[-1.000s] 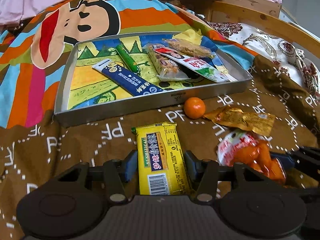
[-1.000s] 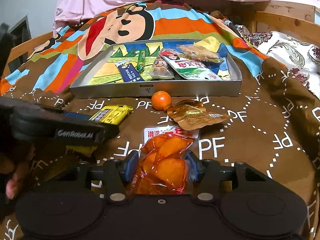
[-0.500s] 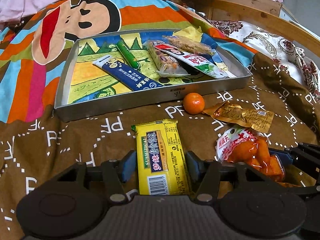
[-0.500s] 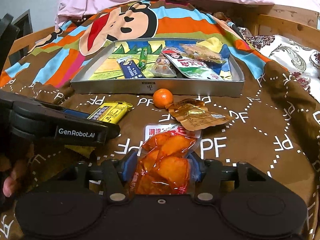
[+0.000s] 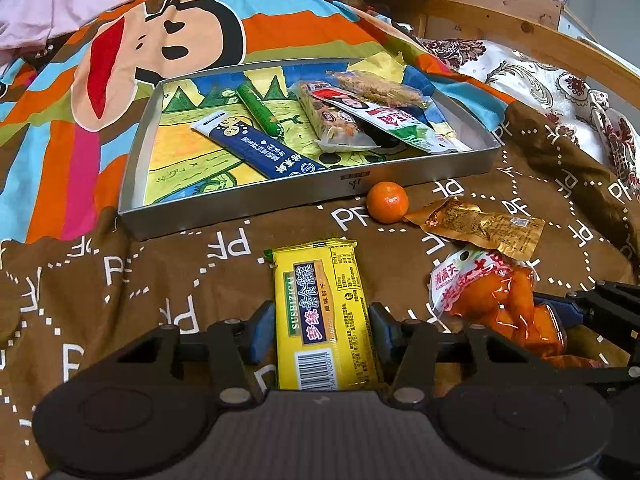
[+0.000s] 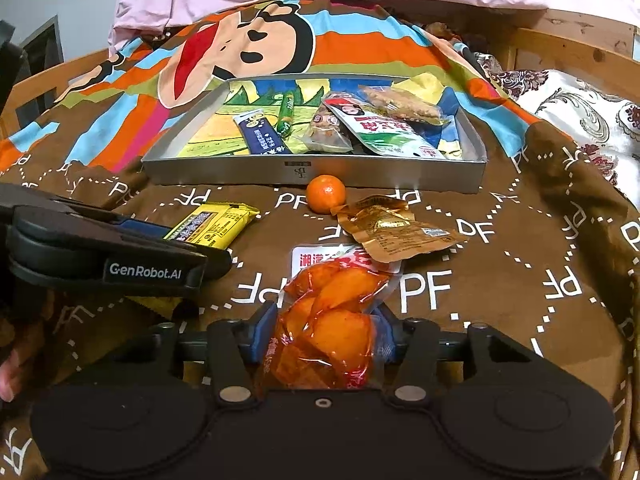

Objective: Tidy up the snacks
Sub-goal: 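Lift the sausage packet with the right tool while the left tool lifts the yellow bar, then carry the sausage packet in the right tool while the left tool carries the yellow bar over the tin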

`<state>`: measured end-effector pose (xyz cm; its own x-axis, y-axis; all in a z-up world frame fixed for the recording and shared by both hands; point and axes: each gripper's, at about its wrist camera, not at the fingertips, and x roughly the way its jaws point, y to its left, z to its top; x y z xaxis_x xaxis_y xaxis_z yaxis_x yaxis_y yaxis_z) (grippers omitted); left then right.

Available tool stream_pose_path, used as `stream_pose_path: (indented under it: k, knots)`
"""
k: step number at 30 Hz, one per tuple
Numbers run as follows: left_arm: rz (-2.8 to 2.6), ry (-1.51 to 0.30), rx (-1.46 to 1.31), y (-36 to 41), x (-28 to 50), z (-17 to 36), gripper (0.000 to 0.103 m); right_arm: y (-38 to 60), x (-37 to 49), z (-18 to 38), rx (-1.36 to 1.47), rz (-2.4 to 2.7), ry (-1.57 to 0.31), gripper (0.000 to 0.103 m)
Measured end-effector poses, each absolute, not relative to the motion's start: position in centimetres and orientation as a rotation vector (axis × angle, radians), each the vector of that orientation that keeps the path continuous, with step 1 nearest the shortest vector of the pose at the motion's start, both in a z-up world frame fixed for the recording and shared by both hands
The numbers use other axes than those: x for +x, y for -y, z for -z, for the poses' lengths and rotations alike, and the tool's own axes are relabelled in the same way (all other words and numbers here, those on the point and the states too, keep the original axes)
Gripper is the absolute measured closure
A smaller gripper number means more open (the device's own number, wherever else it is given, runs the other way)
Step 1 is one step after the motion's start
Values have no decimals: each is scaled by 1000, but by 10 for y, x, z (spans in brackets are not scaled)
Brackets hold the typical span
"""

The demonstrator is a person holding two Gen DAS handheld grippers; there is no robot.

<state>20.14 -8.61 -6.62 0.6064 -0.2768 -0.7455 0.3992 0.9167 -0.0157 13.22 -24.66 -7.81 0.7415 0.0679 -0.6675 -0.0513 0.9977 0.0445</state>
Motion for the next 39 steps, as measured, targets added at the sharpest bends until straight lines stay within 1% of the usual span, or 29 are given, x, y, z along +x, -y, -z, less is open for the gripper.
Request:
stream_pose_path:
  k: [16,26,31,39]
  knots:
    - [337,-781,125,75,177,32,49,237,116,65,64,-120,-718,52]
    - [286,-724,62,61,163,3,49,232,100,44,35,-142,-604,51]
    - [255,-700,-18,53,158,-4,49,238,97,36,62,-149,-576,51]
    - [221,-650,-64,49,163,-18,49,241,95,25,69,-143,-513,51]
